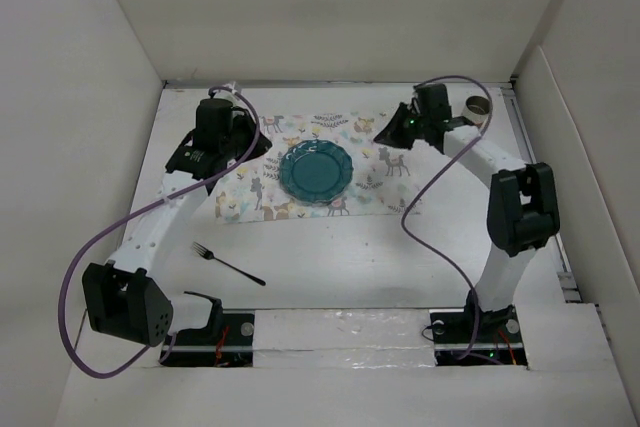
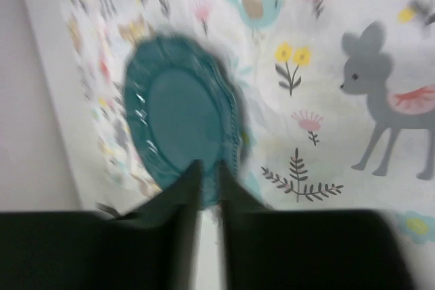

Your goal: Set the dinner table for one person

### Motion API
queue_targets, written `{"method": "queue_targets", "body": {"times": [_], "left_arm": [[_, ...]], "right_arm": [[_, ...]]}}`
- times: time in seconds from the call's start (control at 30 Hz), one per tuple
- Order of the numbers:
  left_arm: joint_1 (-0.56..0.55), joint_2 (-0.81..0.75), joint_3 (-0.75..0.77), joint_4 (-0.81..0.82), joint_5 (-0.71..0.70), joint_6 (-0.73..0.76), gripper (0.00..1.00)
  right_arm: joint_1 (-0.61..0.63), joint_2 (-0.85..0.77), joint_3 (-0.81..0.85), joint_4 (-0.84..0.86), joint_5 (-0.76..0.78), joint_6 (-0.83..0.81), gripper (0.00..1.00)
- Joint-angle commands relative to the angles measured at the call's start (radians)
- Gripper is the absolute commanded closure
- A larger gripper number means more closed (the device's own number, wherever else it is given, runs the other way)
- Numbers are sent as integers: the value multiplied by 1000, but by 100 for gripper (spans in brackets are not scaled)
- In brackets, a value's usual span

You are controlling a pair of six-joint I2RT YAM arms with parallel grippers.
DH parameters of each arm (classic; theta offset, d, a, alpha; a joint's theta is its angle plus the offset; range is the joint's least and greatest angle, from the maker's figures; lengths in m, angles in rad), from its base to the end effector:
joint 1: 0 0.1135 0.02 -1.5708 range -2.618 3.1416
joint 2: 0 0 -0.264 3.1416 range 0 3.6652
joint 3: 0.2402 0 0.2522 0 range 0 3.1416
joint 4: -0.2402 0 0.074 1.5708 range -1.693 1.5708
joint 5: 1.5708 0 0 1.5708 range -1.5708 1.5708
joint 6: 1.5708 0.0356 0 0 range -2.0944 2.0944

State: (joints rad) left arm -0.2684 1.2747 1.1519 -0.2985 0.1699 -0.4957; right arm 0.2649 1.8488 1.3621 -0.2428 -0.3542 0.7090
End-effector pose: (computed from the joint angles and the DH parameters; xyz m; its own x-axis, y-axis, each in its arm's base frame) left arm 0.2809 -0.0835 0.3509 -0.5419 -0.3371 -0.7698 0.1732 0.8515 -0.4949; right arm 0.3993 0.1211 0.2342 -0.8106 0.4128 -0.4153 0.0430 0.7493 0.6608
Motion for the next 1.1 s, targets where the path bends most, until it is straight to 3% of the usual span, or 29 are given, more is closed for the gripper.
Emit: {"method": "queue_targets", "body": {"times": [0.0, 0.13, 0.17, 0.2, 0.23, 0.27, 0.3, 0.33, 0.37, 0.4, 0.43, 0.53, 0.6, 0.77, 0.87, 0.9, 0.97, 1.07], "left_arm": [[-6, -6, 5, 39, 66, 45, 100], [-6, -21, -23, 87, 149, 77, 100], [-21, -29, -27, 93, 157, 89, 100], [-44, -47, -24, 96, 128, 129, 100], [-171, -64, -11, 81, -41, 184, 100], [-172, -64, -11, 81, -43, 184, 100], [-216, -67, -1, 75, -94, 209, 100], [-280, -64, 5, 64, -134, 248, 95], [-305, -63, 9, 59, -194, 261, 91], [-328, -57, 15, 55, -210, 269, 86], [-347, -57, 12, 61, -234, 275, 77], [-371, -63, -15, 93, -204, 272, 67], [-371, -61, -37, 102, -182, 258, 67], [-371, -48, -47, 79, -191, 263, 66], [-371, -38, -46, 78, -201, 267, 67], [-371, -32, -44, 79, -201, 264, 67], [-371, -25, -40, 78, -198, 261, 67], [-371, -14, -32, 78, -188, 250, 68]], "right_arm": [[-133, -85, 130, -153, 162, -111, 100], [-312, -94, 198, -164, 263, -95, 100], [-355, -74, 218, -162, 347, -95, 100], [-375, -53, 286, -197, 413, -97, 100], [-430, 13, 393, -266, 502, -97, 99], [-431, 13, 394, -297, 503, -97, 99], [-444, 85, 496, -324, 520, -95, 93], [-458, 120, 543, -352, 543, -97, 78], [-467, 153, 586, -395, 558, -98, 71], [-467, 203, 648, -404, 570, -101, 55], [-478, 226, 672, -408, 577, -112, 49], [-478, 314, 761, -441, 580, -111, 44], [-478, 355, 798, -470, 583, -108, 44], [-478, 428, 816, -475, 578, -102, 47], [-478, 437, 766, -451, 578, -92, 55], [-478, 438, 750, -443, 571, -89, 76], [-478, 437, 727, -447, 586, -56, 99], [-469, 374, 652, -374, 633, -62, 100]]}}
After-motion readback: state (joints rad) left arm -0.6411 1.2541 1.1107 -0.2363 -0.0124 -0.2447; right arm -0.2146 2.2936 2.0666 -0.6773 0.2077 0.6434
